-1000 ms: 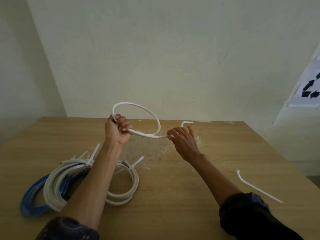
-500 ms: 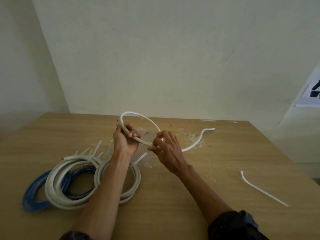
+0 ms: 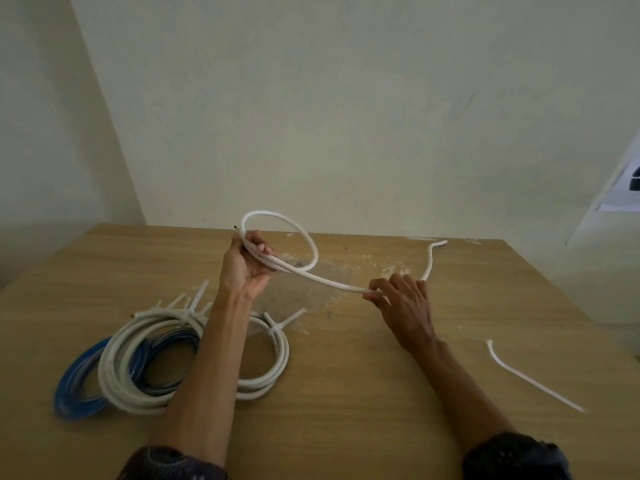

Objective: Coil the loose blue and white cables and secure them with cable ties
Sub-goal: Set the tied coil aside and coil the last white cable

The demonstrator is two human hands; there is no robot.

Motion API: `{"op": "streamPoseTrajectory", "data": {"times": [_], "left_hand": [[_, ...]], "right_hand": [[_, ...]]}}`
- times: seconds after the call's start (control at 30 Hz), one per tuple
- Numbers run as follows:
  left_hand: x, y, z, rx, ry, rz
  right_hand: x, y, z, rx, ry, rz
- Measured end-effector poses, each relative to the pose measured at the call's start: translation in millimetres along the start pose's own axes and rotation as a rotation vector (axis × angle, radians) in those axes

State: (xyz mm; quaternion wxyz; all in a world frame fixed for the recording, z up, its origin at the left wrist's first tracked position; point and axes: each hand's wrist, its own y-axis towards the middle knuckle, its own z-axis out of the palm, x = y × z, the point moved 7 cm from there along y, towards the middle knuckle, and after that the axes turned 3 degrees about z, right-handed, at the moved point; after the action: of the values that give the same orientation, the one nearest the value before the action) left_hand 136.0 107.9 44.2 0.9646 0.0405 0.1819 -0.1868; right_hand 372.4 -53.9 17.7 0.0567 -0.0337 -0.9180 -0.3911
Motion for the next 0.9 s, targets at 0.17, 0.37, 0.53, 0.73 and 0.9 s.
{"op": "streamPoseTrajectory", "data": {"times": [0.17, 0.37, 0.53, 0.73, 0.9], "left_hand": [[6.6, -14.6, 10.0, 0.135, -0.030, -0.104], [6.5, -25.8, 22.5, 0.156, 0.139, -0.085], [10.8, -29.2, 19.4, 0.122, 0.108, -0.101], [21.6, -28.8, 5.9, 0.057, 0.077, -0.098], [19.6, -22.8, -17.0, -0.144, 0.029, -0.088]], "right_hand": [[5.5, -3.7, 9.7, 0.235, 0.321, 0.153], [-14.7, -17.7, 27.4, 0.263, 1.012, 1.049], [0.3, -23.5, 38.4, 0.140, 1.511, 1.395], [-7.9, -21.2, 32.5, -0.061, 1.569, 1.381], [-8.3, -27.0, 14.5, -0.107, 1.380, 1.169]]}}
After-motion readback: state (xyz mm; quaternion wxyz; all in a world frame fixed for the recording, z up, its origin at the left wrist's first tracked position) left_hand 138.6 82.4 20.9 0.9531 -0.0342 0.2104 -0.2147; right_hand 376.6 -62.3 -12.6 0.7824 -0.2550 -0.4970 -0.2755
